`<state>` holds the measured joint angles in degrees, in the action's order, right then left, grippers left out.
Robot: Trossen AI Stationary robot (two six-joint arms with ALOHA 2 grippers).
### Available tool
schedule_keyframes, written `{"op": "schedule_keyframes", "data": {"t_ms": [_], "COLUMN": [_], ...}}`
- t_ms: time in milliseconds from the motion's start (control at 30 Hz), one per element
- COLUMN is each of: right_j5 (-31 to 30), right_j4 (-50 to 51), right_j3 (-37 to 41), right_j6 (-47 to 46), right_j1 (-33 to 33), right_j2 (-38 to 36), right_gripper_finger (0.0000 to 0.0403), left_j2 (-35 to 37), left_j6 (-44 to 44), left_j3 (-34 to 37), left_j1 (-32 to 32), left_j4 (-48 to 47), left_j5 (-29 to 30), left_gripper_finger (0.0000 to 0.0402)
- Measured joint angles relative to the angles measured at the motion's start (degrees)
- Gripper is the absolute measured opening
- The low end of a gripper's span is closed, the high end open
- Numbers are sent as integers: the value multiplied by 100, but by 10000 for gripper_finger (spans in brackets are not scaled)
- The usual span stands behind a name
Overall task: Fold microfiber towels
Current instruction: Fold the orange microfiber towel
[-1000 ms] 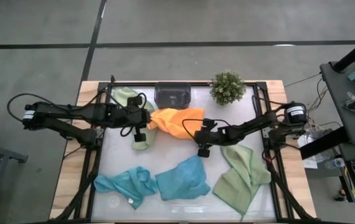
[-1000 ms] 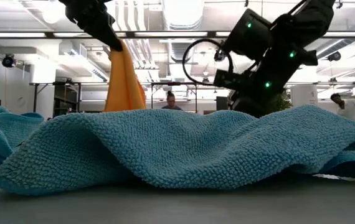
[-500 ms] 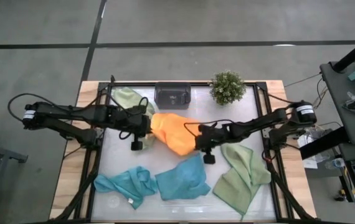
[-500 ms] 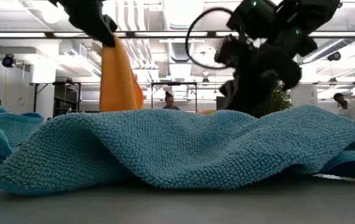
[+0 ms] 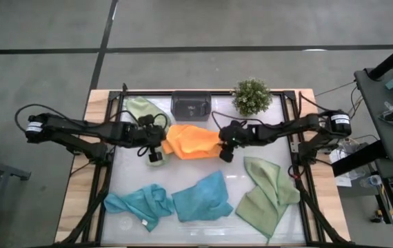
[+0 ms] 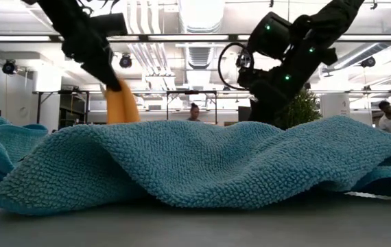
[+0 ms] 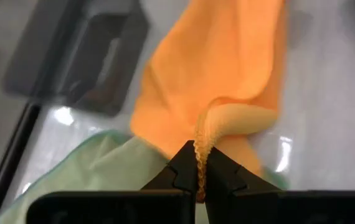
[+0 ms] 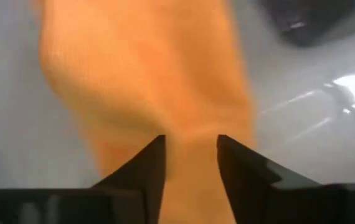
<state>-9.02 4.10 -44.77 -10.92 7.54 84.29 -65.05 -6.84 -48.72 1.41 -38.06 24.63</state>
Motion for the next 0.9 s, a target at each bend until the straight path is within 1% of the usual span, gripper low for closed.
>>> {"op": "schedule_keyframes", "data": {"t_ms": [67,133,200,267,333,467,533,700,800,900], "right_j5": [-103,-112,-47,276,419,419,231,-202,-488,-632], "right_j4": [-15,-43,-42,-165,-345,-987,-1295,-1549,-1519,-1534], "right_j3": [-4,-5,-6,-6,-6,-6,-6,-4,-2,-7], "right_j6": [-72,-16,57,162,164,8,13,937,1485,1988], "right_j1": [100,124,101,33,-98,-399,-559,-829,-841,-833], "right_j2": [-117,-253,-404,-518,-555,-387,-182,406,708,870], "right_gripper_finger": [160,175,185,192,196,194,194,194,194,194], "left_j2": [-19,-19,-16,-16,-16,-22,-27,-27,-27,-27], "left_j6": [-172,-185,-185,-185,-185,-185,-185,-181,-179,-179], "left_j3": [38,56,56,56,56,56,56,56,56,56], "left_j1": [-2,-6,-8,-17,-19,-19,-19,-19,-19,-19], "left_j4": [13,4,17,15,17,39,38,36,35,31], "left_j5": [376,526,555,556,571,576,575,576,574,574], "left_gripper_finger": [0,0,0,0,0,0,0,0,0,0]}}
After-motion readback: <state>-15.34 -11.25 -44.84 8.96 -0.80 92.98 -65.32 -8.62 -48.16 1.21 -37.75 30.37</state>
